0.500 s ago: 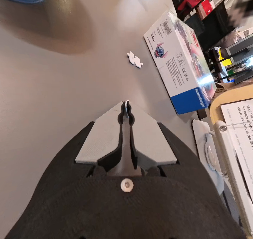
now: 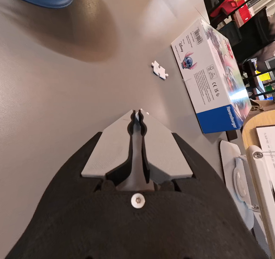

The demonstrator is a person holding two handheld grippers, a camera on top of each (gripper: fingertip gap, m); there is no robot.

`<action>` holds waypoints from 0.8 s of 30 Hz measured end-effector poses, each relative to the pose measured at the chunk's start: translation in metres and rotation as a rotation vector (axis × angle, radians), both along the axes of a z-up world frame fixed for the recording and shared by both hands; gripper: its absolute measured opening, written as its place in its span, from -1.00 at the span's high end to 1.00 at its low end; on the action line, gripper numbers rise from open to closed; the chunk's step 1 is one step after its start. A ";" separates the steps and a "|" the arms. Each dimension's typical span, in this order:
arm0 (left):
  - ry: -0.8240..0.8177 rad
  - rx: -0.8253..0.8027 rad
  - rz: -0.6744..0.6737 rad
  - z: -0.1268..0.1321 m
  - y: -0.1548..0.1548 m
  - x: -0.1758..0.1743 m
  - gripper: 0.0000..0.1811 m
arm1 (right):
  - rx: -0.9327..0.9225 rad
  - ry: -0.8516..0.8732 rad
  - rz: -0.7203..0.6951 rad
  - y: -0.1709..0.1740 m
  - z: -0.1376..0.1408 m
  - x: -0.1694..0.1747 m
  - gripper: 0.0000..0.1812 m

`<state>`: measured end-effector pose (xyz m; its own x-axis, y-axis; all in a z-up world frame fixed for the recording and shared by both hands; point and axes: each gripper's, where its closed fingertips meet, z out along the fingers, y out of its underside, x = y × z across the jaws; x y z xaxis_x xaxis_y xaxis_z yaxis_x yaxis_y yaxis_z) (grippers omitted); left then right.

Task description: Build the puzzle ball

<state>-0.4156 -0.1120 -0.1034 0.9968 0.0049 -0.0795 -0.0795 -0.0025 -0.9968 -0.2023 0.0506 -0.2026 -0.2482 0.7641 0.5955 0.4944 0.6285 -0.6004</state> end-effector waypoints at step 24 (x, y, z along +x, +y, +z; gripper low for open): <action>0.024 0.077 0.042 0.009 -0.008 -0.002 0.55 | -0.139 0.092 0.041 -0.010 0.019 0.006 0.76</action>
<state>-0.4175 -0.1202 -0.0940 0.9934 0.0538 -0.1013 -0.1050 0.0704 -0.9920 -0.1964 0.0408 -0.1835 -0.2299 0.8313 0.5061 0.4091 0.5544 -0.7247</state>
